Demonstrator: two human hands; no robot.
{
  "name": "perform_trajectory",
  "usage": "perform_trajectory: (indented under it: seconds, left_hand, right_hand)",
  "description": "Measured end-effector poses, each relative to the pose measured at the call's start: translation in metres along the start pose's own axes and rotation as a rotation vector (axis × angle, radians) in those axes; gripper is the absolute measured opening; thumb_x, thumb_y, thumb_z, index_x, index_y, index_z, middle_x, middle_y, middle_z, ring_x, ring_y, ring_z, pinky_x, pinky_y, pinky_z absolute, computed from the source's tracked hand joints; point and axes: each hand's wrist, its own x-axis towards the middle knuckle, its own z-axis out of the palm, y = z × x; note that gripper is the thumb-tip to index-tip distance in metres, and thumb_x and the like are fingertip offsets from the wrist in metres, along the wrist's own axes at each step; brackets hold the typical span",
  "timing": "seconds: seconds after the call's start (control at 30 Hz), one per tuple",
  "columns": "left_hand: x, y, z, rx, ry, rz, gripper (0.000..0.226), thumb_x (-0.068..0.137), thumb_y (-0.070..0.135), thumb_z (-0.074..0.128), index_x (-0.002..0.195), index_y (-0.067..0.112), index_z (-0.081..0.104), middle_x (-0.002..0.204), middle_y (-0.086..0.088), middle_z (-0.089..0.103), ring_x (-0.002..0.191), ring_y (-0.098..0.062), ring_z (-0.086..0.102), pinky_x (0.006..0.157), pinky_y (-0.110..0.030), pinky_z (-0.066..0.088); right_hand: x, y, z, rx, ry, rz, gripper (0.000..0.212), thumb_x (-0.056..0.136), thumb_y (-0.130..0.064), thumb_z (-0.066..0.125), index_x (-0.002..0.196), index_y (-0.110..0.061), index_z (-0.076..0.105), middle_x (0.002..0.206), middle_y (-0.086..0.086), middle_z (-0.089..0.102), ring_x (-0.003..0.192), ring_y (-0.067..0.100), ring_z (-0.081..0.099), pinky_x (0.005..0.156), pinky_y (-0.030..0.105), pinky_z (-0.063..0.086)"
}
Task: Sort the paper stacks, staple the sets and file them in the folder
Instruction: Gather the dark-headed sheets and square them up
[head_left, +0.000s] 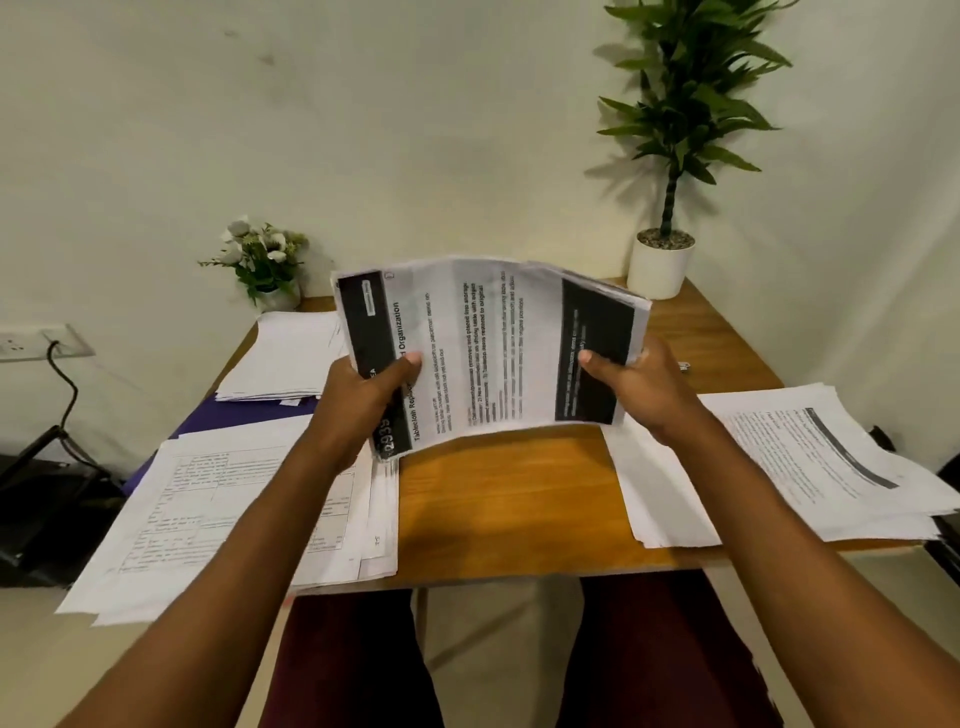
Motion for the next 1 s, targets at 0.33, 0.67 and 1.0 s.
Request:
perform_trajectory:
  seconds: [0.33,0.67,1.0]
  left_hand:
    - [-0.032,-0.06,0.019,0.089,0.05,-0.029,0.035,0.093,0.035,0.07,0.125,0.021,0.064,0.106,0.004,0.076,0.093,-0.016,0.076,0.07,-0.031,0.063]
    - [-0.044,-0.084,0.025,0.09,0.09,-0.072,0.012,0.094,0.035,0.069,0.105,0.038,0.064,0.098,0.011,0.075,0.09,-0.012,0.075,0.077,-0.033,0.063]
    - [-0.038,-0.086,0.023,0.169,0.112,-0.075,0.023,0.096,0.033,0.067,0.117,0.025,0.063,0.097,0.015,0.07,0.085,-0.008,0.072,0.07,-0.025,0.061]
  right_hand:
    - [-0.023,0.043,0.032,-0.114,0.073,0.184,0.053,0.093,-0.039,0.07,0.138,-0.018,0.049,0.131,0.008,0.062,0.122,0.033,0.062,0.098,0.052,0.055]
    - [-0.032,0.063,0.039,-0.131,0.065,0.207,0.05,0.099,-0.033,0.063,0.143,-0.015,0.047,0.141,0.01,0.058,0.131,0.033,0.056,0.102,0.045,0.05]
    - [-0.029,0.066,0.045,-0.148,0.08,0.207,0.05,0.1,-0.033,0.062,0.144,-0.015,0.046,0.142,0.009,0.057,0.131,0.032,0.056,0.103,0.046,0.049]
